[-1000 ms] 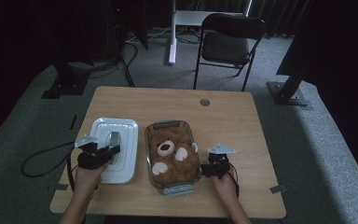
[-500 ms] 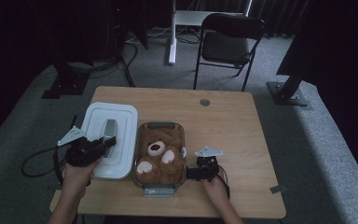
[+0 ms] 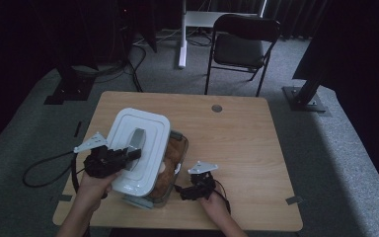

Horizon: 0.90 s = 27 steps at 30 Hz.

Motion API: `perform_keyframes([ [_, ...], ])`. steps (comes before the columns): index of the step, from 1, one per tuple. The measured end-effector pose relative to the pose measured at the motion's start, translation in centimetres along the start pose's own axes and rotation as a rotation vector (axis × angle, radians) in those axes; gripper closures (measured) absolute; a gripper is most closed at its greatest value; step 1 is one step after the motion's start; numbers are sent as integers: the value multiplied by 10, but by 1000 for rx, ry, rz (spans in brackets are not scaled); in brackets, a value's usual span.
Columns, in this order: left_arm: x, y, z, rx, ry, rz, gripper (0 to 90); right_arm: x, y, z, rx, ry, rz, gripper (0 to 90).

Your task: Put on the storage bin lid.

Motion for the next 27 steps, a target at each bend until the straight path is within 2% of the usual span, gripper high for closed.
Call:
perform_keyframes([
  [1,4,7,-10,30,-31,-7,733,4,-11,-7,-31,-39,37,111],
  [3,8,14,-19,57,-54,-4,733,6,-14,-10,-38,-46,49,111],
  [7,15,24,-31,78,-88,-27,733,1,-7,-4,-17,-7,31,112],
  [8,16,26,-35,94,-94,-17,733,-1,-2,-1,0,11,20,112],
  [9,17,28,-38,102,-108,-25,732,-3,3,3,13,25,4,112],
  [11,19,30,-43,110,-129,-24,733,-3,12,7,39,31,-15,112],
  [12,21,29,-45,109,-140,-25,732,-2,16,8,54,29,-21,112],
  [14,23,26,-49,102,-151,7,732,-2,24,10,73,29,-40,112],
  [15,23,26,-49,102,-151,7,732,-2,27,12,80,30,-54,112],
  [16,26,22,-50,81,-164,-6,732,-2,32,13,87,35,-62,112],
  [17,26,19,-50,73,-160,11,730,-2,33,14,91,36,-67,112],
  [20,27,13,-48,55,-157,19,729,-4,42,20,111,53,-90,112],
  [27,31,7,-49,47,-193,9,722,-3,53,26,129,60,-125,112],
])
Point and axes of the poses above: each handheld gripper's, and its own axes: z roughly backward along the jaws, x roughly out of its underside, y roughly to its right, the point moved 10 cm from there along -z, roughly forward along the jaws, and after that the axes turned 7 degrees about y, right-handed, at the moved point
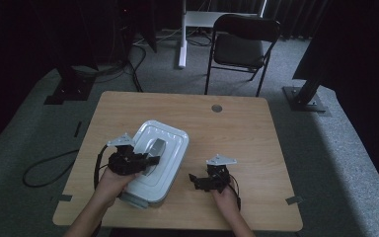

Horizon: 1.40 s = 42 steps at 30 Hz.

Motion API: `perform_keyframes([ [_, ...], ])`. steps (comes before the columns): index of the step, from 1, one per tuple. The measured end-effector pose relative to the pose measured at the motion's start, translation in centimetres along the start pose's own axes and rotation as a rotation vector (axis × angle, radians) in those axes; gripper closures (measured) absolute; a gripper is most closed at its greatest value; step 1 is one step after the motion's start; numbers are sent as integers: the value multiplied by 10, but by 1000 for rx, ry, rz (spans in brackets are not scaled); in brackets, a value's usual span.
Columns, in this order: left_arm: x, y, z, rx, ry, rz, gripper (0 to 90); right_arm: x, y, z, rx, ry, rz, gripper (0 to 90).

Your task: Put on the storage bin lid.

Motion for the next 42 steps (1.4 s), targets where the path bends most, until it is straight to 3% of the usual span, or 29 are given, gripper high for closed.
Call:
perform_keyframes([
  [5,1,-6,0,6,-5,28,703,0,1,1,0,0,-7,112],
  [7,1,-7,0,-19,-1,15,683,0,1,1,-3,1,-8,112],
  [12,-9,-3,2,-94,15,-67,551,1,0,0,-5,-7,-2,112],
  [20,-11,-4,-3,-114,8,-73,507,1,-1,1,-2,-9,2,112],
  [24,-6,-10,-4,-145,-17,-73,508,2,-1,-1,0,-14,6,112],
  [28,3,-12,-6,-149,-44,-100,508,3,-1,-1,1,-17,7,112],
  [30,6,-12,-7,-148,-52,-114,463,3,-1,-2,4,-20,6,112],
  [32,9,-8,-8,-148,-66,-163,458,4,-1,-2,2,-23,5,112],
  [40,13,-4,-12,-151,-84,-183,422,6,-2,-4,3,-31,7,112],
  [42,19,-1,-14,-164,-105,-234,422,6,-2,-4,4,-33,6,112],
])
Point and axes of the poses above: each handheld gripper's, and its own axes: z roughly backward along the jaws, x roughly out of its underside, y roughly to its right, the point moved 10 cm from there along -z, roughly forward along the jaws, and after that the axes turned 7 degrees about y, right-handed, at the moved point
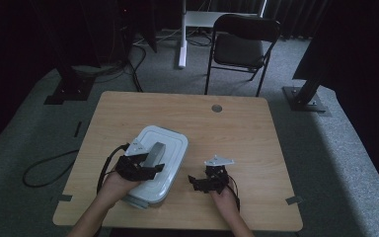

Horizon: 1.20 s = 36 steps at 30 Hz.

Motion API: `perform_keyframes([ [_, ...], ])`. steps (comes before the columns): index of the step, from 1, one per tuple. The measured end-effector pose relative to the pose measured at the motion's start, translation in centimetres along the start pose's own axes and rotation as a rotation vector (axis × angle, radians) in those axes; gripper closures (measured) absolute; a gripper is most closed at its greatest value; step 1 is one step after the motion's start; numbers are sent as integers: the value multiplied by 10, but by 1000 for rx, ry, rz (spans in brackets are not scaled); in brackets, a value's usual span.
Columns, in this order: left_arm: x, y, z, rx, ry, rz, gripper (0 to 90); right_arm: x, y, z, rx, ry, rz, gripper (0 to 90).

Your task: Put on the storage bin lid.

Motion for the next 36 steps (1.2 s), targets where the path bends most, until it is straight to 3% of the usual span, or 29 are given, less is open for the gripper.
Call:
perform_keyframes([
  [10,0,0,-2,-3,-7,-10,420,-1,-1,2,1,6,0,112],
  [12,-1,2,-2,2,-8,-19,368,0,0,2,2,4,-4,112],
  [16,-6,-2,2,-14,-9,7,277,-1,3,3,6,10,-4,112],
  [20,-11,-6,9,-43,2,-11,267,-1,5,4,12,14,-9,112],
  [24,-16,-12,17,-41,21,6,248,-1,6,5,12,14,-13,112],
  [27,-15,-15,20,-33,20,15,208,-1,6,5,13,14,-13,112],
  [29,-12,-16,22,-16,11,-3,165,-1,6,5,15,15,-9,112],
  [36,-7,-24,29,-53,20,4,106,0,7,5,19,12,-10,112],
])
Point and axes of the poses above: each handheld gripper's, and its own axes: z roughly backward along the jaws, x roughly out of its underside, y roughly to its right, the point moved 10 cm from there along -z, roughly forward along the jaws, and after that the axes turned 7 degrees about y, right-handed, at the moved point
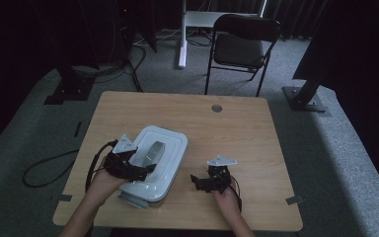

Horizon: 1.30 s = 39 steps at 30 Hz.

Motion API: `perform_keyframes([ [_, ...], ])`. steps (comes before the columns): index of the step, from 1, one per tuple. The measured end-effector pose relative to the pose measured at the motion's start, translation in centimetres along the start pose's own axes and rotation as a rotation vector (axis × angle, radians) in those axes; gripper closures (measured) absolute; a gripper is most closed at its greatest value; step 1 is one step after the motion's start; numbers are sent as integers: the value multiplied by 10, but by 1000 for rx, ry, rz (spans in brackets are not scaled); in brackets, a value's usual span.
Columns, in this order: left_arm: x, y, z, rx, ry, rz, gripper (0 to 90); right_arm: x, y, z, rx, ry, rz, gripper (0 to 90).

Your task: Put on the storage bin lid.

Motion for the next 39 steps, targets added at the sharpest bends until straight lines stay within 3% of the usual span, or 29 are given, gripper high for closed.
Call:
perform_keyframes([
  [7,2,-14,11,-36,33,28,13,1,1,2,5,3,-1,112],
  [10,5,-28,19,-83,89,47,14,3,3,3,4,4,0,112],
  [13,8,-36,23,-114,104,49,14,4,5,3,7,1,-5,112],
  [17,15,-56,36,-166,148,91,14,7,6,2,8,-2,4,112],
  [19,16,-59,38,-177,150,89,14,9,6,1,10,-7,9,112],
  [21,24,-73,45,-222,141,93,14,10,6,1,8,-12,9,112],
  [24,33,-90,49,-260,146,129,14,13,6,-1,6,-18,11,112],
  [25,33,-90,49,-260,146,129,14,13,6,-1,6,-18,11,112],
  [26,42,-103,50,-303,135,141,14,13,6,0,7,-17,17,112],
  [27,42,-103,50,-303,135,141,14,13,6,0,6,-17,18,112],
  [28,52,-115,49,-331,124,164,14,12,6,1,7,-15,17,112],
  [31,62,-125,44,-344,120,180,14,11,6,3,8,-8,12,112],
  [32,74,-133,37,-351,90,187,14,10,6,4,8,-4,8,112],
  [33,74,-133,37,-351,90,187,14,9,6,5,8,-2,4,112],
  [36,95,-140,19,-325,57,220,13,6,5,6,9,8,-2,112],
  [39,100,-139,11,-310,53,228,13,3,1,6,4,18,4,112],
])
Point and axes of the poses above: each handheld gripper's, and its own axes: z roughly backward along the jaws, x roughly out of its underside, y roughly to its right, the point moved 10 cm from there along -z, roughly forward along the jaws, and after that the axes turned 7 degrees about y, right-handed, at the moved point
